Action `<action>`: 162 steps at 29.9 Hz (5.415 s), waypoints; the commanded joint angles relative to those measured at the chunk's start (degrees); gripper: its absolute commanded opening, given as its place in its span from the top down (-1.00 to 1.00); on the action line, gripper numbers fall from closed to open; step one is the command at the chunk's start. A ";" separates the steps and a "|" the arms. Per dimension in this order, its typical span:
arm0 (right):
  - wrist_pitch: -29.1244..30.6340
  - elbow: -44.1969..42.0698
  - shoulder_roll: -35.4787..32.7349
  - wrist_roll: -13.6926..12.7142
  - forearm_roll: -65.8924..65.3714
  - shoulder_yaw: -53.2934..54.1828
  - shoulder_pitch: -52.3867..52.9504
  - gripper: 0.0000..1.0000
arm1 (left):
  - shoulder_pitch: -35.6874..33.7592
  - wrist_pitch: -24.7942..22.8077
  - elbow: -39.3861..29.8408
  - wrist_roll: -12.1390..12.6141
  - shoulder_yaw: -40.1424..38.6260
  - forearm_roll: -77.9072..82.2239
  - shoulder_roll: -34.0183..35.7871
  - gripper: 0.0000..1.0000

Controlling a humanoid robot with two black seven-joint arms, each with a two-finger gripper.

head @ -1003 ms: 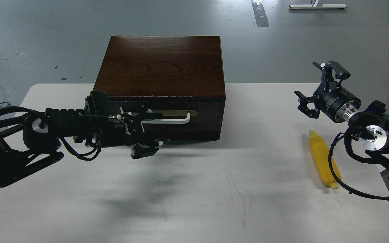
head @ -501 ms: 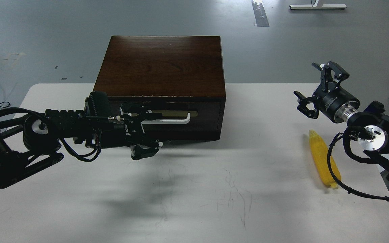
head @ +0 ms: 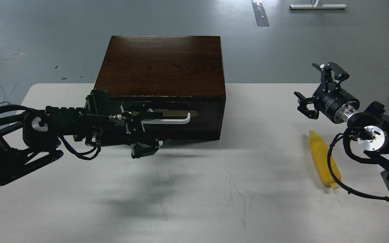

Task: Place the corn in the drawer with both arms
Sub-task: 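Hook the left gripper onto the white drawer handle, then pull the drawer open toward the robot with the left gripper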

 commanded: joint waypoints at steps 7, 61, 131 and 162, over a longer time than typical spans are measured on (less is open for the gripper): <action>0.00 0.00 0.00 0.00 0.00 -0.09 -0.46 -1.00 | -2.13 0.03 0.09 0.03 2.07 0.00 -0.09 -0.55; 0.00 0.00 0.00 0.00 0.09 0.53 -1.69 -1.00 | -2.58 0.03 -0.43 0.03 4.09 0.00 0.00 -0.56; 0.18 0.61 -0.70 0.09 0.09 0.62 -3.53 -1.00 | -0.55 -0.06 -8.52 0.03 3.92 0.00 6.77 -0.59; 0.26 0.17 -0.26 0.09 0.09 0.71 -3.53 -1.00 | -0.29 -0.06 -8.08 0.03 4.09 0.00 5.36 -0.59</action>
